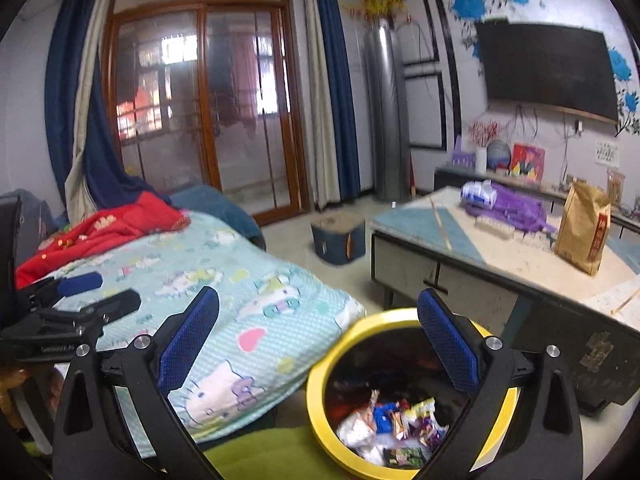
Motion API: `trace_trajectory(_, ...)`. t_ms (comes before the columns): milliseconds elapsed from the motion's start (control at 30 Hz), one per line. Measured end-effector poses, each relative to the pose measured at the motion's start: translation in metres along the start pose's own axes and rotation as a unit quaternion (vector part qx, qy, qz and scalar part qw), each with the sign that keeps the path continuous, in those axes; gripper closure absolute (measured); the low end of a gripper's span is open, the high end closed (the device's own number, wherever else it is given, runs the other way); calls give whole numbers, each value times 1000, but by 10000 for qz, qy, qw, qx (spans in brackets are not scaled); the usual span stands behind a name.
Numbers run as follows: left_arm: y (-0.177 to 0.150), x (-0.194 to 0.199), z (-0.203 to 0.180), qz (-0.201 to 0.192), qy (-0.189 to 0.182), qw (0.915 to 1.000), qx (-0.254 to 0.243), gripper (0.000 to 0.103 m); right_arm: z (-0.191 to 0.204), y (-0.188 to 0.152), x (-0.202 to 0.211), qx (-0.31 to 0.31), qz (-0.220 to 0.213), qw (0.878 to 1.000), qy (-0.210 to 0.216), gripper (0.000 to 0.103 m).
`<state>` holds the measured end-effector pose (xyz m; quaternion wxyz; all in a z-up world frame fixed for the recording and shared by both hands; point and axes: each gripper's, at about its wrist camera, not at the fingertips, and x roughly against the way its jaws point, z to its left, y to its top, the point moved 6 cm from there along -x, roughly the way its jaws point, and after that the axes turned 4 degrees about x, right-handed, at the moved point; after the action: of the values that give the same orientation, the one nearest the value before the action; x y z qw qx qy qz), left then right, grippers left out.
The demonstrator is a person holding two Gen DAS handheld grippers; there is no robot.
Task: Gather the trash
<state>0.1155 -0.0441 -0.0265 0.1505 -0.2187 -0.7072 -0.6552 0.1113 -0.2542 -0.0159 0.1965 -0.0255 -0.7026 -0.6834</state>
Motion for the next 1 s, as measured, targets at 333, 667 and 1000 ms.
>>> trace_trajectory(333,-20,30,9,-335,155,9993,26,11,22,-5,31,240,-625,9975,-241,6)
trace_trajectory(667,-30,32,14,-475,97,9986,207,11,35,-26,19,409,-456,9980,-169,6)
trace_trajectory(1000,-32,30,13,-455,33,9986,258,11,38,-31,14,436,-390,9981,-171,6)
